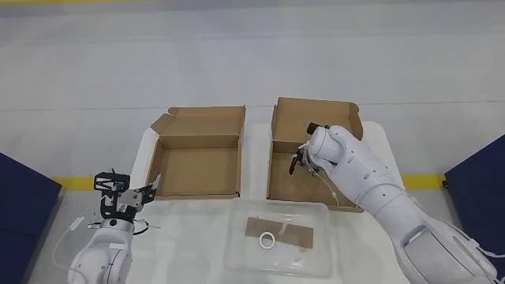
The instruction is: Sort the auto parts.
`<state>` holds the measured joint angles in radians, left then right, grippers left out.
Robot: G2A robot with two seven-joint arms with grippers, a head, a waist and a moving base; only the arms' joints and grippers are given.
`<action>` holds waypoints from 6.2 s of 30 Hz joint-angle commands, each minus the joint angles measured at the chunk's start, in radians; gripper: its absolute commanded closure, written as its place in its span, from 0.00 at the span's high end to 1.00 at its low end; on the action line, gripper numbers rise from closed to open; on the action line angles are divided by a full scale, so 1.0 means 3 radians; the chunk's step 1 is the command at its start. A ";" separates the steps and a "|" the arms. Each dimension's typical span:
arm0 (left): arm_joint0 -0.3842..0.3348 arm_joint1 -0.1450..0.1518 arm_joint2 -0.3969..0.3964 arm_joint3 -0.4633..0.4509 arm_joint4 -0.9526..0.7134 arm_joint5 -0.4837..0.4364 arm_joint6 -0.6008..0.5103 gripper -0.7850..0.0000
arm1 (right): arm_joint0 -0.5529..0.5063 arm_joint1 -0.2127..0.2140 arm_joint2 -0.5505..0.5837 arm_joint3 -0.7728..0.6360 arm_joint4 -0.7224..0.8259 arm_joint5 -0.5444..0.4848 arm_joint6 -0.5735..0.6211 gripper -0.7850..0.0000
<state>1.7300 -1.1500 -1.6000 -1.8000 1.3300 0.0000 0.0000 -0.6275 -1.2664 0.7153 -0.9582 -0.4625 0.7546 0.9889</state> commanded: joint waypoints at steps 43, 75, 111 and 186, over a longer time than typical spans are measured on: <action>0.0000 0.0000 0.0000 0.0000 0.0000 0.0000 0.0000 1.00 | -0.2625 0.0828 0.3007 -0.2825 0.1755 -0.2713 0.1045 1.00; 0.0024 0.0010 0.0035 -0.0205 0.0094 -0.0224 -0.0019 1.00 | -0.2929 0.0895 0.3395 -0.2761 0.2692 -0.3212 0.1751 1.00; -0.0083 0.0114 0.0635 -0.1833 0.0492 -0.2048 -0.2509 1.00 | -0.2929 0.0895 0.3395 -0.2761 0.2692 -0.3212 0.1751 1.00; -0.3730 -0.0487 0.4696 0.1070 -0.1742 -0.1733 -0.4225 1.00 | -0.2929 0.0895 0.3395 -0.2761 0.2692 -0.3212 0.1751 1.00</action>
<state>0.6082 -1.2939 -0.1922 -1.4902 0.8037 -0.5135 -1.2799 -1.5063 -0.9980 1.7339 -1.7866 0.3450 -0.2089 1.5143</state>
